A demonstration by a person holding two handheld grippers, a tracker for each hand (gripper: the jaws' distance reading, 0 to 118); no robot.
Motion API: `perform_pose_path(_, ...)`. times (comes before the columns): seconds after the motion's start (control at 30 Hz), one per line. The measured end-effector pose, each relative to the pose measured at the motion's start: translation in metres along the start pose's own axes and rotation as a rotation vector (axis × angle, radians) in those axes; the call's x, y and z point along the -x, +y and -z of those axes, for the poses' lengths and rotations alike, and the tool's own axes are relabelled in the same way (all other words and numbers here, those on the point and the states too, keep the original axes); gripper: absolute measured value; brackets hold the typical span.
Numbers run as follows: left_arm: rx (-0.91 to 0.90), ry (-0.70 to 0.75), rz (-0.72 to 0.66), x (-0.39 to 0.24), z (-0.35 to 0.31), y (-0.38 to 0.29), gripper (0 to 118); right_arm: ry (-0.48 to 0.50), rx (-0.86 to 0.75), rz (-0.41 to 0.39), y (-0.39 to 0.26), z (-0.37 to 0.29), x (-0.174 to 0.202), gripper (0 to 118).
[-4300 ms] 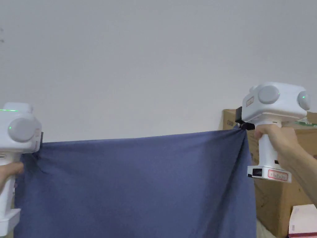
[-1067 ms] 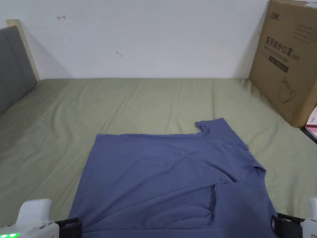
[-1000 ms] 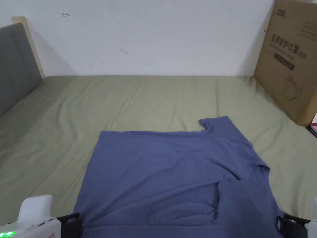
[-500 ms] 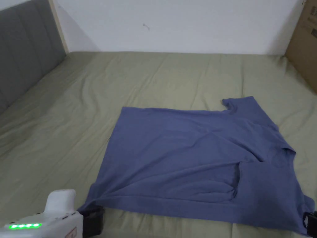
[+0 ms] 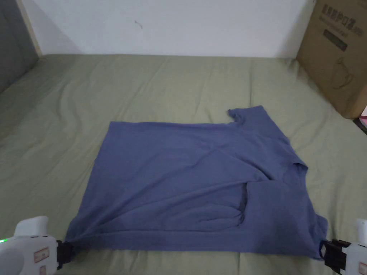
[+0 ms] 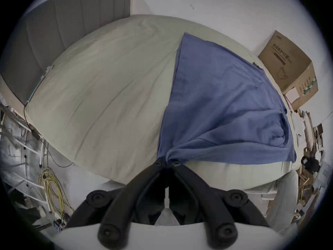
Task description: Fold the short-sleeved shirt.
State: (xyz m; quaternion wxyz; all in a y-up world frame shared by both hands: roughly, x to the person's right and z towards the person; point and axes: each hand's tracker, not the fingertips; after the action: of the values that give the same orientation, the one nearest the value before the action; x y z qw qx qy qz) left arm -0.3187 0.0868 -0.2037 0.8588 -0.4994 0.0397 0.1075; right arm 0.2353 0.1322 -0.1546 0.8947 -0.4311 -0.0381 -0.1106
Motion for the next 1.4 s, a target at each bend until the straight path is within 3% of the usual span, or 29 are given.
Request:
perform_pose_path(0.1, 0.003, 0.009, 0.022, -0.005, -0.002, -0.001, 2, -0.016, 0.003, 0.01, 0.003, 0.002, -0.004, 1)
perform_pose_path(0.13, -0.003, 0.018, 0.041, -0.011, -0.005, -0.003, 2, -0.024, 0.017, 0.008, 0.006, 0.003, -0.005, 13)
perform_pose_path(0.17, 0.0, 0.027, 0.055, -0.014, -0.006, -0.003, 2, -0.038, 0.033, -0.002, 0.009, 0.006, -0.005, 34)
perform_pose_path(0.2, 0.003, 0.031, 0.069, -0.016, -0.007, -0.003, 2, -0.061, 0.041, -0.024, 0.011, 0.009, -0.007, 64)
perform_pose_path(0.23, 0.002, 0.029, 0.073, -0.018, -0.008, -0.003, 2, -0.073, 0.035, -0.037, 0.013, 0.013, -0.008, 73)
perform_pose_path(0.37, 0.003, 0.036, 0.096, -0.023, -0.012, -0.003, 2, -0.041, 0.129, -0.046, 0.024, 0.036, -0.016, 71)
perform_pose_path(0.4, 0.002, 0.039, 0.1, -0.023, -0.012, -0.002, 2, -0.03, 0.152, -0.057, 0.025, 0.044, -0.018, 51)
perform_pose_path(0.43, 0.002, 0.041, 0.104, -0.023, -0.013, -0.002, 2, -0.037, 0.198, -0.063, 0.024, 0.055, -0.02, 11)
perform_pose_path(0.47, 0.004, 0.044, 0.106, -0.023, -0.013, -0.002, 2, -0.06, 0.254, -0.07, 0.022, 0.066, -0.022, 0)
perform_pose_path(0.53, 0.01, 0.046, 0.108, -0.022, -0.012, -0.001, 2, -0.056, 0.246, -0.008, 0.019, 0.069, -0.024, 0)
perform_pose_path(0.67, 0.011, 0.043, 0.103, -0.02, -0.016, 0.001, 2, -0.058, 0.183, -0.059, 0.027, 0.052, -0.024, 0)
perform_pose_path(1.0, -0.064, 0.052, 0.138, -0.031, -0.047, 0.043, 2, -0.028, 0.114, -0.038, 0.058, 0.015, -0.013, 0)
perform_pose_path(1.17, -0.1, 0.075, 0.178, -0.048, -0.034, 0.099, 2, -0.027, 0.092, -0.02, 0.101, 0.039, -0.015, 0)
perform_pose_path(1.27, -0.064, 0.084, 0.231, -0.06, -0.001, 0.131, 3, -0.038, 0.118, 0.039, 0.126, 0.076, -0.019, 0)
perform_pose_path(1.3, -0.059, 0.102, 0.234, -0.065, 0.01, 0.138, 12, -0.039, 0.127, 0.039, 0.132, 0.088, -0.018, 0)
perform_pose_path(1.33, -0.054, 0.11, 0.256, -0.069, 0.021, 0.143, 29, -0.047, 0.139, 0.022, 0.137, 0.1, -0.015, 1)
perform_pose_path(1.37, -0.045, 0.124, 0.276, -0.072, 0.031, 0.148, 55, -0.079, 0.138, 0.015, 0.14, 0.108, -0.012, 6)
perform_pose_path(1.4, -0.02, 0.137, 0.284, -0.073, 0.039, 0.152, 87, -0.101, 0.138, -0.01, 0.141, 0.115, -0.008, 27)
